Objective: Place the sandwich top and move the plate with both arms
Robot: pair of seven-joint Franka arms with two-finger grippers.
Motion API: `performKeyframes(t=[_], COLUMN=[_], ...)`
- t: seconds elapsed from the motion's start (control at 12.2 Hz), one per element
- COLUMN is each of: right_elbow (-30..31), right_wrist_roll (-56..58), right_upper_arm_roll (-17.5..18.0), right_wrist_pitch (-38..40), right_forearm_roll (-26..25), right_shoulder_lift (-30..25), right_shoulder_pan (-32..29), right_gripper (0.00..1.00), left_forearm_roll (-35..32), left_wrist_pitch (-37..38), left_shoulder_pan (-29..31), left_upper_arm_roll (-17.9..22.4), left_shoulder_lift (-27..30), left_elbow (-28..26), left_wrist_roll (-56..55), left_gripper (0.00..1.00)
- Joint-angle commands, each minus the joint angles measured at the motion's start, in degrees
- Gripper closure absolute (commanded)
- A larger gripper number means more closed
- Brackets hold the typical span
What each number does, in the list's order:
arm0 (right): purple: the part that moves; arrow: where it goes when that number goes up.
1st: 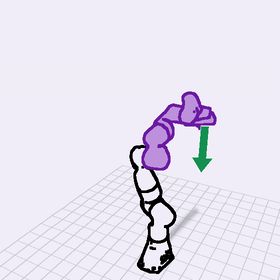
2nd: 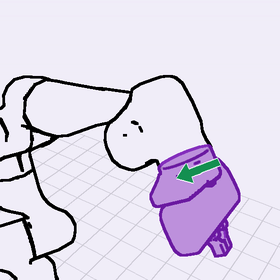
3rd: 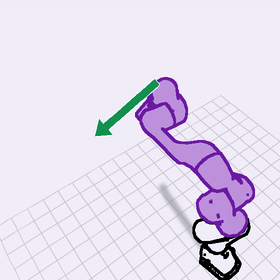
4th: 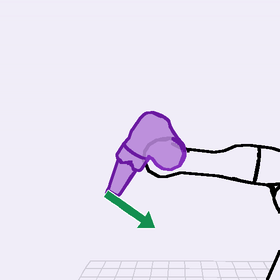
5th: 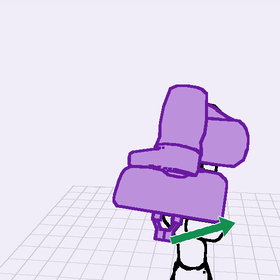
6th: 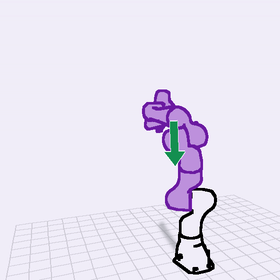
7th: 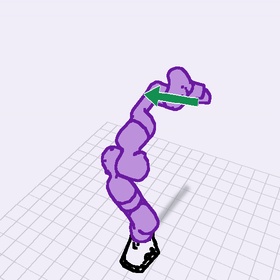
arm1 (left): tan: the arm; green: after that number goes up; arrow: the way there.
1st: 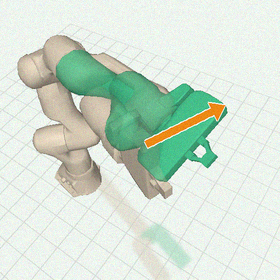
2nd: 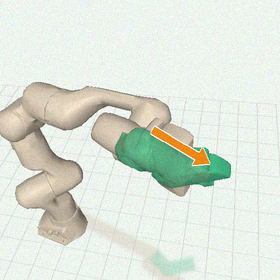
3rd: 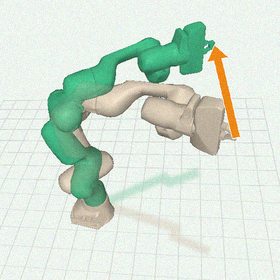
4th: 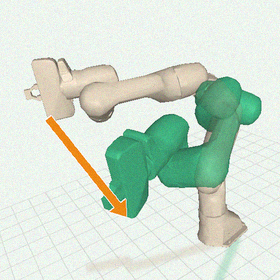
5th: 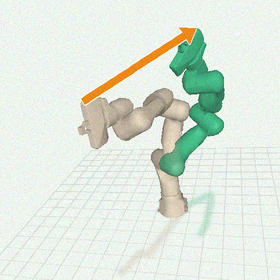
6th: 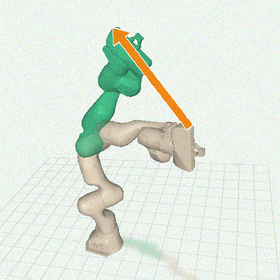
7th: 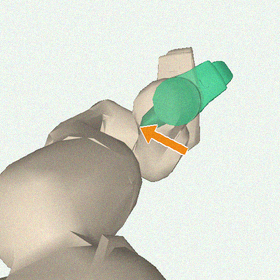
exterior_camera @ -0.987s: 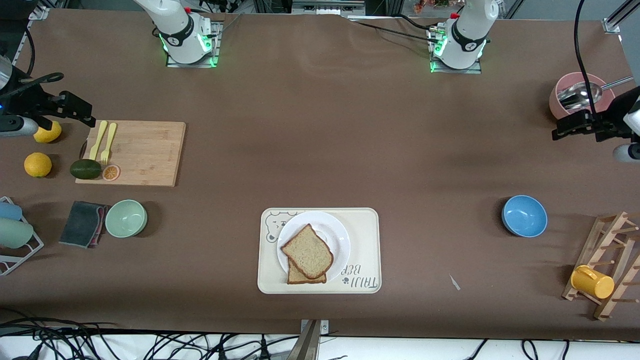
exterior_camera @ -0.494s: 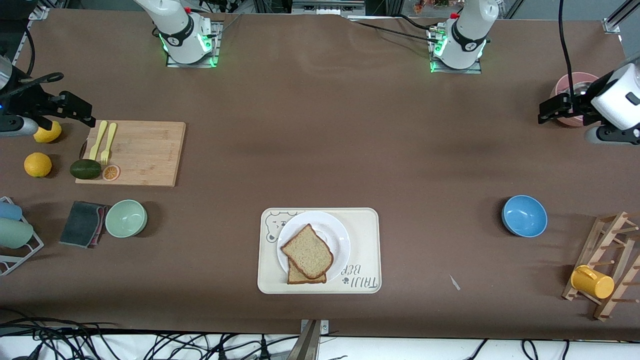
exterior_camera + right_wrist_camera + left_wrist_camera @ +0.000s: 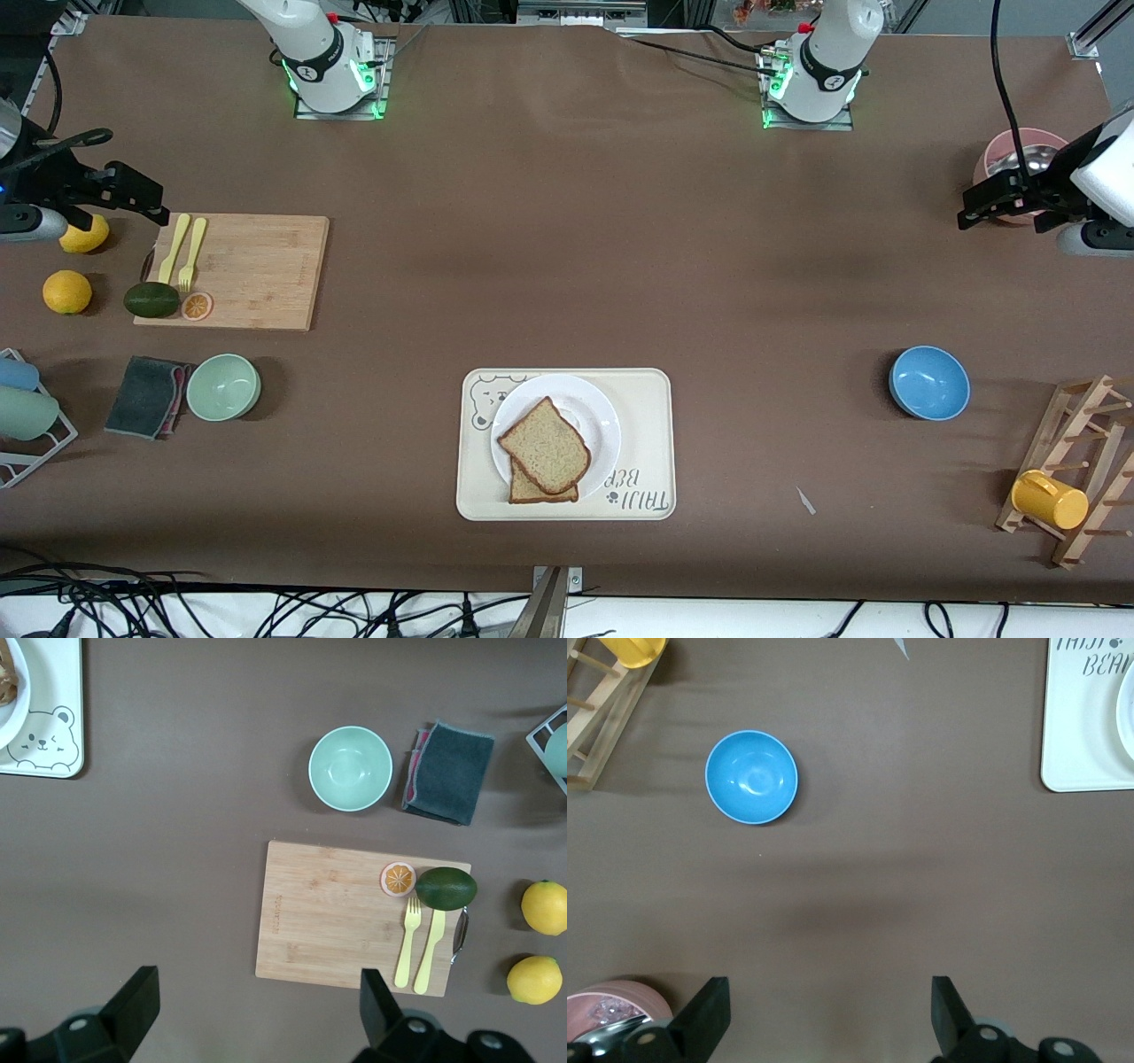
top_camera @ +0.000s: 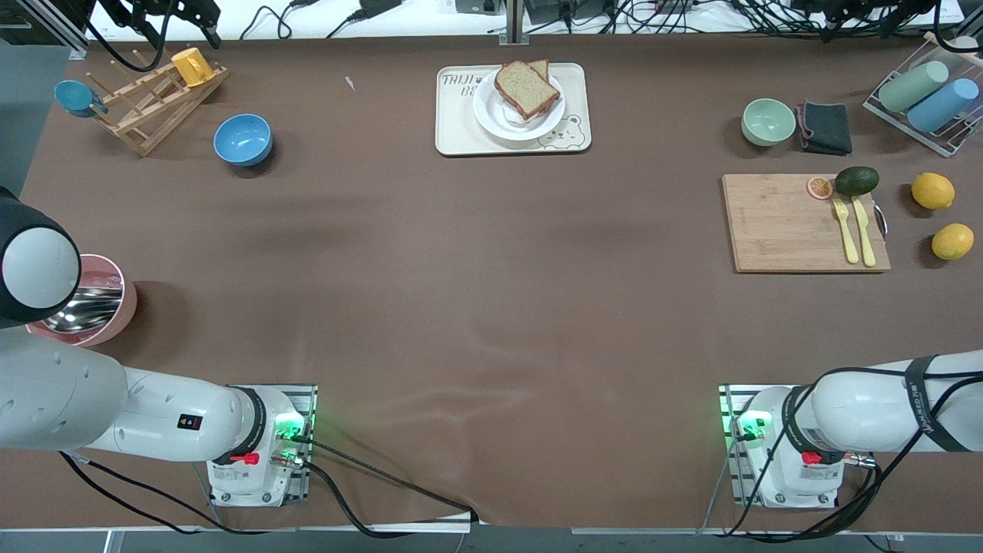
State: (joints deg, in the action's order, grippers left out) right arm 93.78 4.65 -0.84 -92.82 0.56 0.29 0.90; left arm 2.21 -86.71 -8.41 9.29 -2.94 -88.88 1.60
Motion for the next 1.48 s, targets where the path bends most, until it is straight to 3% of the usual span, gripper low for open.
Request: performKeyframes(t=[0.0,0.33,1.4], right_elbow=[0.44,0.44,0.44], right_wrist_roll=[0.54,0.62,0.36], right_upper_arm_roll=[-0.13,-0.13,-0.21], right_wrist_pitch=[-0.35,-0.35,-0.43], right_forearm_roll=[0.58,0.49,0.4], right_shoulder_lift=[-0.38,-0.38,-0.38], right_shoulder_pan=[-0.2,-0.2,-0.2], right_gripper=[0.0,0.0,0.0], left_forearm_roll=[0.96,-3.08,-0.45], left_wrist_pitch=[-2.4,-2.76,-3.73], left_shoulder_pan=[-0.38,-0.38,-0.91], left_upper_arm_roll=[0.9,0.38,0.29], left_shoulder_lift=[1.18,1.09,1.35], left_elbow=[-1.74,-1.74,-3.49], left_wrist_roll=[0.87,0.78,0.69], left_gripper=[0.0,0.0,0.0])
